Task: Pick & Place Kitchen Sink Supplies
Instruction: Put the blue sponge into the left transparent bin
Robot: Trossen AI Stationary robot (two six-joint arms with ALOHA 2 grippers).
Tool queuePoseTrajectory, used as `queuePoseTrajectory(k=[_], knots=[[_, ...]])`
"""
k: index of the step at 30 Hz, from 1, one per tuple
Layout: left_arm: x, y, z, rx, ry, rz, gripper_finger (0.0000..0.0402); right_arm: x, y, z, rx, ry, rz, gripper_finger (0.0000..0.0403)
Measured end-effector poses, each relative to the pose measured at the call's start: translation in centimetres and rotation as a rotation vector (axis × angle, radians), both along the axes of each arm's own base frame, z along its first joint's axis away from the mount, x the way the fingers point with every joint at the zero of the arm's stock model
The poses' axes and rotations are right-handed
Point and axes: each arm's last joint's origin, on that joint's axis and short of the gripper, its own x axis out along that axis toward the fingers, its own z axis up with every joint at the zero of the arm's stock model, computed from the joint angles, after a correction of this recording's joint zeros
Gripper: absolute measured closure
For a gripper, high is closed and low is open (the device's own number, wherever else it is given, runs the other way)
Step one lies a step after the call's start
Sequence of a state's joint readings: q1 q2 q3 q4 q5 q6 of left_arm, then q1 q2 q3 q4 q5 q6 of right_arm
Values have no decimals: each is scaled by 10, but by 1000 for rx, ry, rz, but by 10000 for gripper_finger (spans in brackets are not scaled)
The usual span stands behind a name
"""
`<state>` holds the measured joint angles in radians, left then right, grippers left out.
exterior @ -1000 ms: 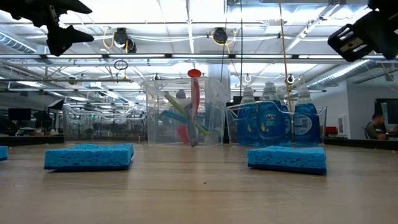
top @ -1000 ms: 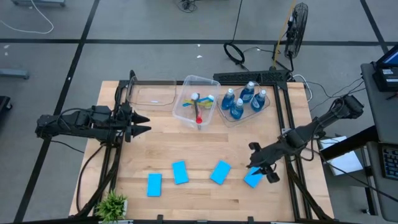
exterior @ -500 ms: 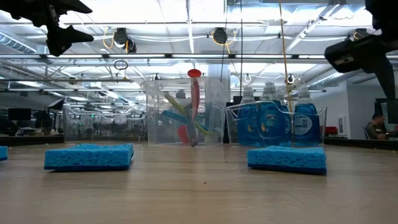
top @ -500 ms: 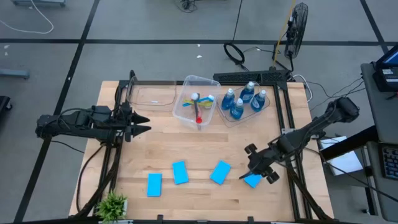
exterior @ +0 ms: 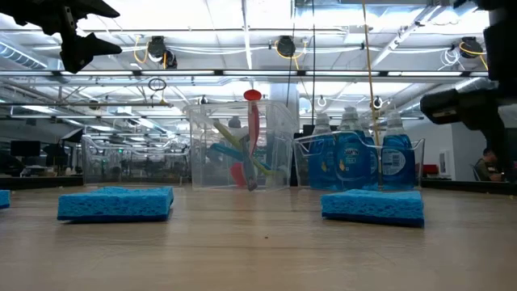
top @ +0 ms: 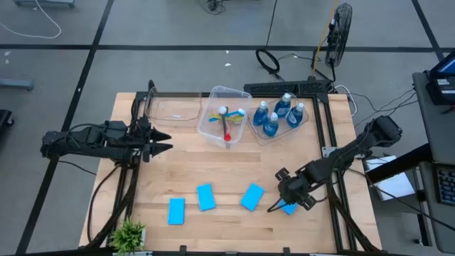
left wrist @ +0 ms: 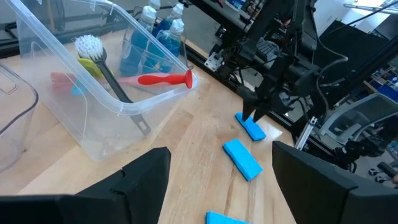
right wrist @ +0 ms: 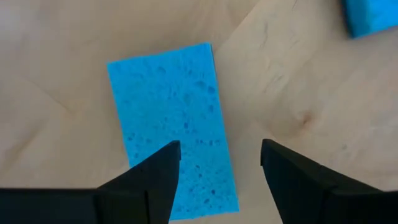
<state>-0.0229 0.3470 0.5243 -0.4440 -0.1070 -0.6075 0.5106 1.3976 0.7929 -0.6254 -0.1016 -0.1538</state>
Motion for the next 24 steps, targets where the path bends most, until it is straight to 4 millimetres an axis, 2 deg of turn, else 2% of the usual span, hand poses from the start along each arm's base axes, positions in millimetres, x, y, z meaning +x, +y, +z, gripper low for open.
queuePoseTrajectory(k=[6, 14, 18, 24], knots=[[0, 0, 0, 0, 0, 0, 128, 5, 3, -19, -54, 59, 16, 188], [0, 0, 0, 0, 0, -1, 117, 9, 9, -35, -171, 47, 25, 197], [0, 0, 0, 0, 0, -1, 116, 11, 11, -34, -160, 17, 11, 226], [0, 0, 0, 0, 2, -1, 126, 12, 11, -35, -151, 13, -32, 297]])
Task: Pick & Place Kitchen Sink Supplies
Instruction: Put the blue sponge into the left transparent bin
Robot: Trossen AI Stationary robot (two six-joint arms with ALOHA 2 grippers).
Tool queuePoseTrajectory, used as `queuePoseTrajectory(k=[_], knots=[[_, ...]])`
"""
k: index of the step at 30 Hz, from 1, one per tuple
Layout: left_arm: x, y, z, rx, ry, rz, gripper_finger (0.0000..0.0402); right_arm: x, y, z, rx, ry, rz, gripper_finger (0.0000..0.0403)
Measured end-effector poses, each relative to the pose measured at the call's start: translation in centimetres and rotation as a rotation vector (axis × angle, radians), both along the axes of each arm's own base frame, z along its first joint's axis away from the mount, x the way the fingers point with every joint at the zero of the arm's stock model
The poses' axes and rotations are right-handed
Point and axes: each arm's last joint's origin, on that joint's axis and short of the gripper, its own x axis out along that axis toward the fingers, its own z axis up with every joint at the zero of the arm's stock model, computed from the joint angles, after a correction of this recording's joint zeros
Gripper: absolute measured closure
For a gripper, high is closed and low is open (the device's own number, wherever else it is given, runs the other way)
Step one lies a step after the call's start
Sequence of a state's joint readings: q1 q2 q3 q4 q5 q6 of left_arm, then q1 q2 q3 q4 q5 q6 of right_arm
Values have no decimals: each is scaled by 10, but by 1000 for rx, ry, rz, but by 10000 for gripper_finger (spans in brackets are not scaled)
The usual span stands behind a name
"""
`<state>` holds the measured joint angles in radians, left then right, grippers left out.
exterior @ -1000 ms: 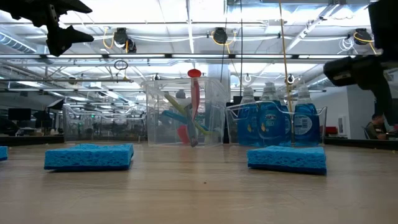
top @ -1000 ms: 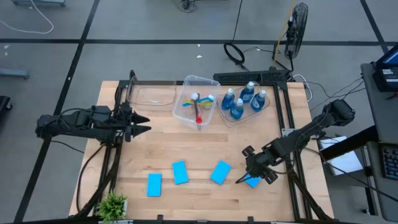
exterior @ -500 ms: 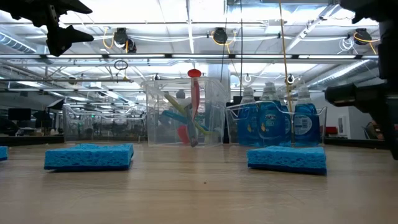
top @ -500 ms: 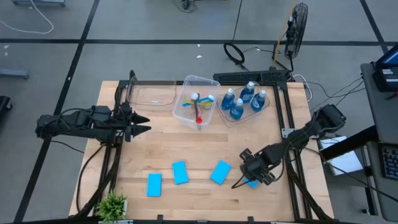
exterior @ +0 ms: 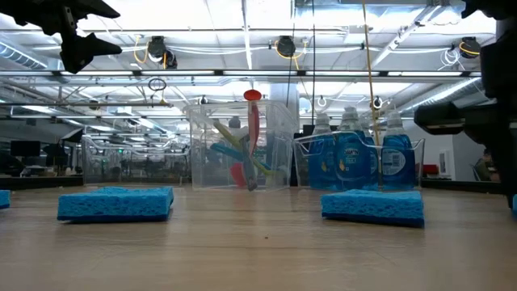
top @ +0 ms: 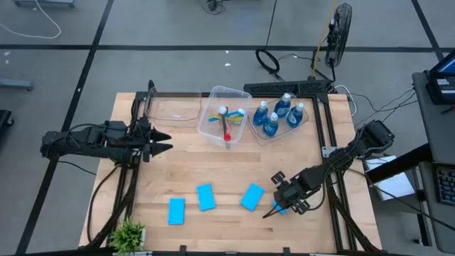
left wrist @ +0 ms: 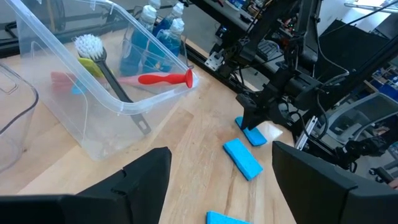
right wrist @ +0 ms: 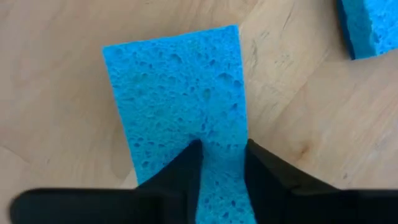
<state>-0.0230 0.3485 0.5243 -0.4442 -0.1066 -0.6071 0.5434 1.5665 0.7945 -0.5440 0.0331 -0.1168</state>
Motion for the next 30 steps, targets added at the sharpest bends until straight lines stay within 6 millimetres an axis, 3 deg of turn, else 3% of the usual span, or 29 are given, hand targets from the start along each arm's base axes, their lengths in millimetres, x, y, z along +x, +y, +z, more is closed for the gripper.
queuePoseTrajectory(k=[6, 14, 23, 30], knots=[[1, 0, -1, 0, 10, 0, 123, -2, -1, -1, -10, 22, -10, 358], [6, 0, -3, 1, 36, 0, 110, -9, -6, 6, -13, 69, -58, 398], [11, 0, -5, 1, 63, 0, 125, -15, -17, 36, 116, 2, -206, 402], [11, 0, -6, 1, 69, 0, 122, -14, -24, 70, 360, -137, -344, 403]])
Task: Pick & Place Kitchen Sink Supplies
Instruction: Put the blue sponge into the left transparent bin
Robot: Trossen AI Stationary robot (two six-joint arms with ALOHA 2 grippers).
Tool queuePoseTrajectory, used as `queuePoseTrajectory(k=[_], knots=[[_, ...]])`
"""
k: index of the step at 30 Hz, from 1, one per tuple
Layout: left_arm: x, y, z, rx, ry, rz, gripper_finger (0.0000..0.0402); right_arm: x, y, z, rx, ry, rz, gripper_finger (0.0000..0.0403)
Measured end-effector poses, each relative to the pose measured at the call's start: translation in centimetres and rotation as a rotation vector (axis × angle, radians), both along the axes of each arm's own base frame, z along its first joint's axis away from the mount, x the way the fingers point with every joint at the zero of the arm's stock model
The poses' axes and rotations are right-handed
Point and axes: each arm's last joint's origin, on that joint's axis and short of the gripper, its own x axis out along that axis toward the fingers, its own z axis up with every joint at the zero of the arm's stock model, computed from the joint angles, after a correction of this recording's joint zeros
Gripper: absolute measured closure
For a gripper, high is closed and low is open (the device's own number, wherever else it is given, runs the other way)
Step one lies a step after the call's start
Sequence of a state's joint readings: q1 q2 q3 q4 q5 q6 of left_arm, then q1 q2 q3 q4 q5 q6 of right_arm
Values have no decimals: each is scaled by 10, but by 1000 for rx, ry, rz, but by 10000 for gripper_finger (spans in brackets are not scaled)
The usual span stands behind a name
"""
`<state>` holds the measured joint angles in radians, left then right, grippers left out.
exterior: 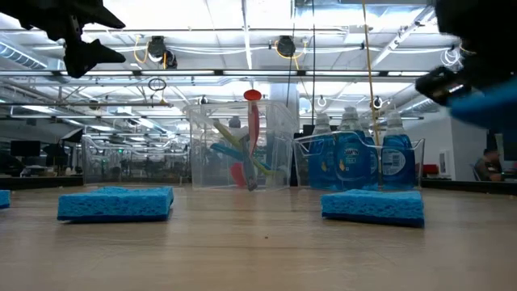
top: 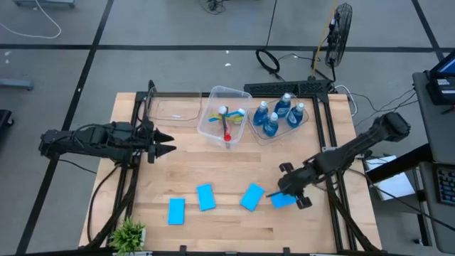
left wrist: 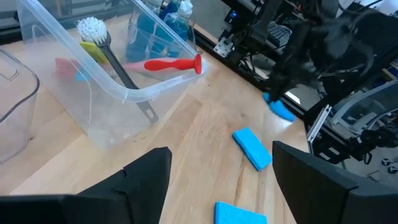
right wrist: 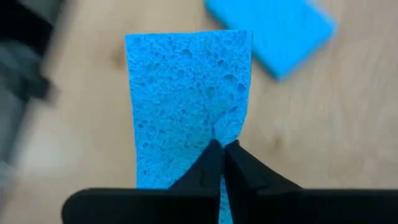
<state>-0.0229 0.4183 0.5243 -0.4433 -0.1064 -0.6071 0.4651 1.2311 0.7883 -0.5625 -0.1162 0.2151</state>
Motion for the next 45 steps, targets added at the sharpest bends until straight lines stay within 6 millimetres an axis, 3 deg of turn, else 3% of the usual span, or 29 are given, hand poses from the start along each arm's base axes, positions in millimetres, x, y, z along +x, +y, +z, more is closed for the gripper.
queuePoseTrajectory(k=[10, 23, 34, 45], knots=[[1, 0, 0, 32, 6, -11, 112, 22, -3, 50, 412, -362, -130, 403], [1, 0, 0, 131, 15, -46, 124, 45, -26, 94, 739, -710, -209, 403], [1, 0, 0, 126, 15, -45, 121, 45, -31, 126, 833, -1061, -171, 403], [4, 0, 11, 126, -107, -37, 118, 66, -35, 123, 723, -1357, -307, 403]])
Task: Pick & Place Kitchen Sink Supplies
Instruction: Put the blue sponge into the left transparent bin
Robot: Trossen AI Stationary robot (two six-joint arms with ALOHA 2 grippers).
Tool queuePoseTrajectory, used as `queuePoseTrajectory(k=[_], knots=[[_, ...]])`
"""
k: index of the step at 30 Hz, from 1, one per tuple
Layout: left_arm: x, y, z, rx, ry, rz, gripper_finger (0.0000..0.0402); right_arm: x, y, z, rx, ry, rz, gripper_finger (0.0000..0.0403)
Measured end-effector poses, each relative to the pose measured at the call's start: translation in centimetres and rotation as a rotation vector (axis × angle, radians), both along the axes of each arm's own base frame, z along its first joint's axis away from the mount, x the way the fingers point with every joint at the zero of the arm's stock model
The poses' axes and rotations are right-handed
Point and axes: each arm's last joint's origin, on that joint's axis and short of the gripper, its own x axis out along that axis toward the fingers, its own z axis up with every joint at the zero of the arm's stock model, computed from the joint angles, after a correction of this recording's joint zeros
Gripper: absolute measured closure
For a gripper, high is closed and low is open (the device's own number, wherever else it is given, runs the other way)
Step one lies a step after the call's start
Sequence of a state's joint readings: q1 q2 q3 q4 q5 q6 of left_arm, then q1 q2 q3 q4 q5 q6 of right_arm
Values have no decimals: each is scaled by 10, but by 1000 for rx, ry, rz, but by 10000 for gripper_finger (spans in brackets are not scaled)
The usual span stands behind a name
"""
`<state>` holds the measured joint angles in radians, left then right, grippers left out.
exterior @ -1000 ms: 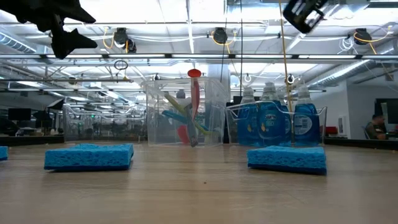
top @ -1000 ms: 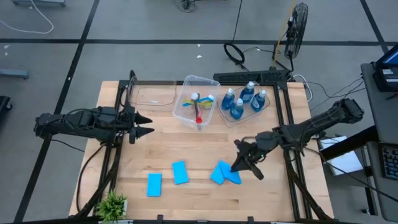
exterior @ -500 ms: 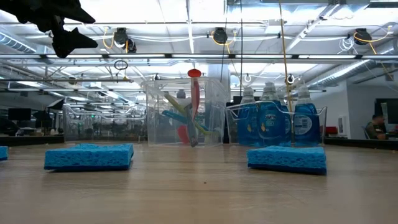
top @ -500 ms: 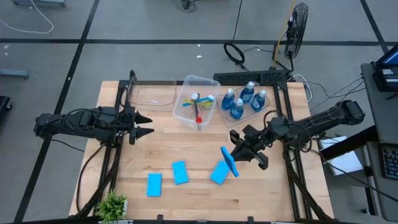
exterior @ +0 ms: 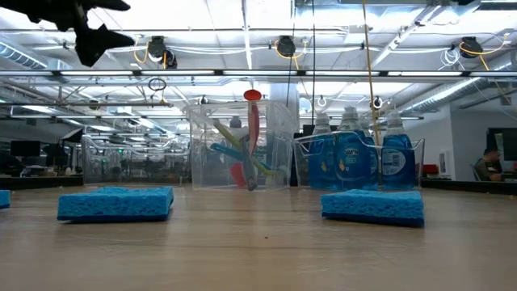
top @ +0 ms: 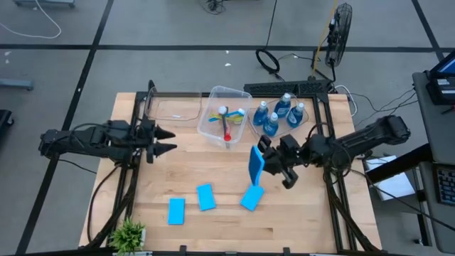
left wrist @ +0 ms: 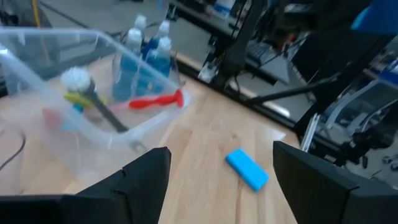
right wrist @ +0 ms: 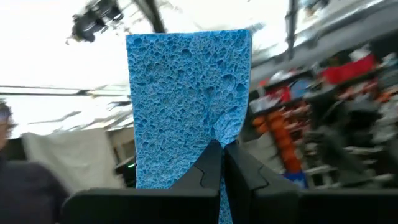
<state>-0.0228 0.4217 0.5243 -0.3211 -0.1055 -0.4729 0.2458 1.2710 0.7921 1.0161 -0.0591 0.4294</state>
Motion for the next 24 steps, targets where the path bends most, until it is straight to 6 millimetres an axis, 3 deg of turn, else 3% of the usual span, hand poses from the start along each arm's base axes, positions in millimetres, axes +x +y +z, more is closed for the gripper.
queuePoseTrajectory(k=[11, 19, 24], knots=[[11, 0, 9, 29, -91, -6, 128, 34, -16, -17, -12, 56, -306, 403], [30, -1, 7, 58, -84, -12, 112, 78, -24, -3, -190, 263, -531, 403], [37, -1, 6, 68, -86, -16, 103, 96, -28, 9, -279, 343, -715, 403]])
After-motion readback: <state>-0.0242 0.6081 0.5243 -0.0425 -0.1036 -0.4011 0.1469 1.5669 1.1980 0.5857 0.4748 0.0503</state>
